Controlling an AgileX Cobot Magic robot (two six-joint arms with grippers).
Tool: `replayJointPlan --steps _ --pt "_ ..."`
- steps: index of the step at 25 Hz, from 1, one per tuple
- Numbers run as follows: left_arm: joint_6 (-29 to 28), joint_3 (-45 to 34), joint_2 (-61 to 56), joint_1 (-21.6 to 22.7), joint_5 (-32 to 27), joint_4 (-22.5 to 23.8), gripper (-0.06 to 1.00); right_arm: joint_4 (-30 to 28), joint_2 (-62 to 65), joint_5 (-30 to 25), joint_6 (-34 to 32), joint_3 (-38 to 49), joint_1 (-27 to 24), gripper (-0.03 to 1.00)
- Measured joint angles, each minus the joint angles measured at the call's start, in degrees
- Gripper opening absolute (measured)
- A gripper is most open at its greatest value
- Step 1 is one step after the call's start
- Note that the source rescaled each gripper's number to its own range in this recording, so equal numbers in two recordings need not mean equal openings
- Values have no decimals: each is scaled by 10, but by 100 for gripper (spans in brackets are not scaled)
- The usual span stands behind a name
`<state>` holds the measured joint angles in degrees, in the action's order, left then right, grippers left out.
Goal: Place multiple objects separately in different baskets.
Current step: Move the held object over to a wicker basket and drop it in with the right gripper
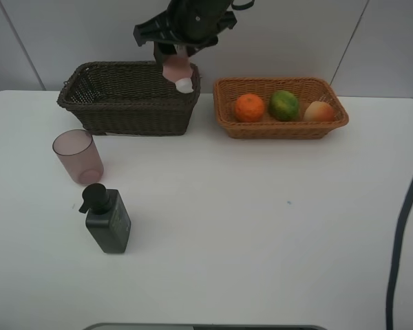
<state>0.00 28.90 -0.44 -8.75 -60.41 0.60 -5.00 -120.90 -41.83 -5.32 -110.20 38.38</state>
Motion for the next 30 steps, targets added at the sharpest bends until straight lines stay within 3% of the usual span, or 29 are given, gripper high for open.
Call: replayJointPlan --steps 7,12,23,30 --pt "0 0 0 0 0 0 95 -3 -28 169 0 10 -5 0" --pt "0 0 0 0 0 0 95 -2 -71 238 0 12 -8 0" --pt "0 0 0 0 0 0 95 -2 -133 326 0 13 -14 0" --pt "0 0 0 0 0 0 95 1 -157 329 0 13 -36 0"
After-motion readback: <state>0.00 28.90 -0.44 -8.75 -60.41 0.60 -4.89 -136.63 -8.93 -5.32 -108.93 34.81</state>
